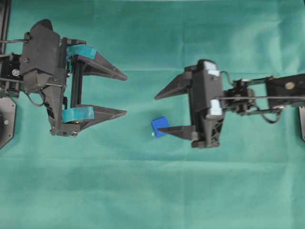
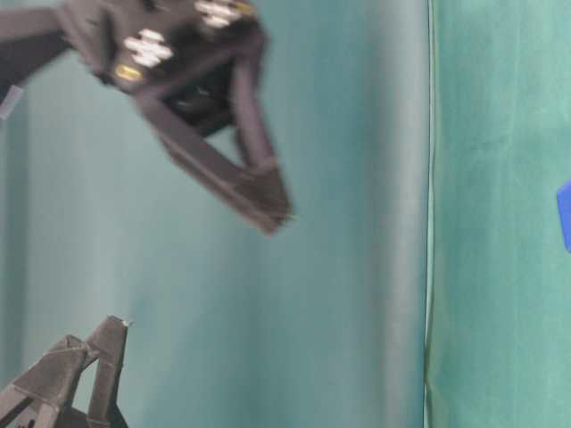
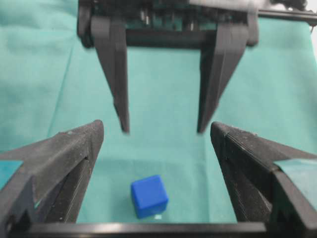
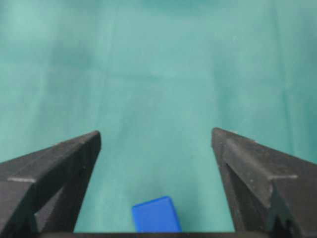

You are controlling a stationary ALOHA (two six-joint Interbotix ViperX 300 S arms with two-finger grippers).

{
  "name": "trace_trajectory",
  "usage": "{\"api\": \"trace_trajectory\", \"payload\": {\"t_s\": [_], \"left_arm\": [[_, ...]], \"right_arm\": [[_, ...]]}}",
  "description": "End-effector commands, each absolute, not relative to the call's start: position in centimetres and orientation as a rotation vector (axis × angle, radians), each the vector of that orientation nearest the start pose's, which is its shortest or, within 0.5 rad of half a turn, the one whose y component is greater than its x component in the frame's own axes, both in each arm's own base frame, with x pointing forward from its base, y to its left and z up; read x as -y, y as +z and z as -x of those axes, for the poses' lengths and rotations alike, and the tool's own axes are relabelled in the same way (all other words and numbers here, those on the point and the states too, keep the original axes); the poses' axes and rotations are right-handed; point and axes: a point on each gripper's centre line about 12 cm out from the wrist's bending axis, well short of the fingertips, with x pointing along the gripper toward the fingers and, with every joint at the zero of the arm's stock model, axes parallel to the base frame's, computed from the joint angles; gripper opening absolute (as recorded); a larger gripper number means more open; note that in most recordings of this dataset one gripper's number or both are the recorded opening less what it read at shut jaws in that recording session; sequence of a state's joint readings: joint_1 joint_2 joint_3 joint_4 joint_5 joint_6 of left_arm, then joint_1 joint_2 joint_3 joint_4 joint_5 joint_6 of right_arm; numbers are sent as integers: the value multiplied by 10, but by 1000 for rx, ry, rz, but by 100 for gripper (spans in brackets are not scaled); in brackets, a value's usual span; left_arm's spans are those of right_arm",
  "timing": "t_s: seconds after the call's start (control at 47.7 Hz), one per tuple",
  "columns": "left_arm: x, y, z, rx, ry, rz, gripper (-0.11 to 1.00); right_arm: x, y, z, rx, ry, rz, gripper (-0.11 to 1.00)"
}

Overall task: Handover the blue block to the right arm after grasping it with the left arm, then place it in the designated position.
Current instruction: 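Open the right gripper to release the cube and lift away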

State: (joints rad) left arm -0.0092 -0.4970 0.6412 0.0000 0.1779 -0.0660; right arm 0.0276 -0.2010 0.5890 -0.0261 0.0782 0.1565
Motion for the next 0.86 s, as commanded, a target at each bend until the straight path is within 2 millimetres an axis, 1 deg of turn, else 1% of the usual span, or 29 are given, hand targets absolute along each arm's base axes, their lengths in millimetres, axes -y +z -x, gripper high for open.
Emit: {"api": "trace_trajectory", "payload": {"t_s": [0.0, 0.189, 0.398, 0.629, 0.839], "left_arm": [[4, 351, -319, -284, -3, 64, 100], [4, 351, -319, -284, -3, 64, 100], [4, 351, -319, -284, -3, 64, 100], [4, 351, -319, -284, -3, 64, 100], [4, 352, -320, -281, -3, 64, 100]], "right_arm": [[-9, 302, -375, -386, 0, -107, 89], [-8, 335, -360, -341, 0, -86, 89], [-7, 359, -345, -294, 0, -68, 89], [-6, 373, -332, -260, -2, -60, 89], [-5, 370, -332, -271, -6, -60, 88]]}}
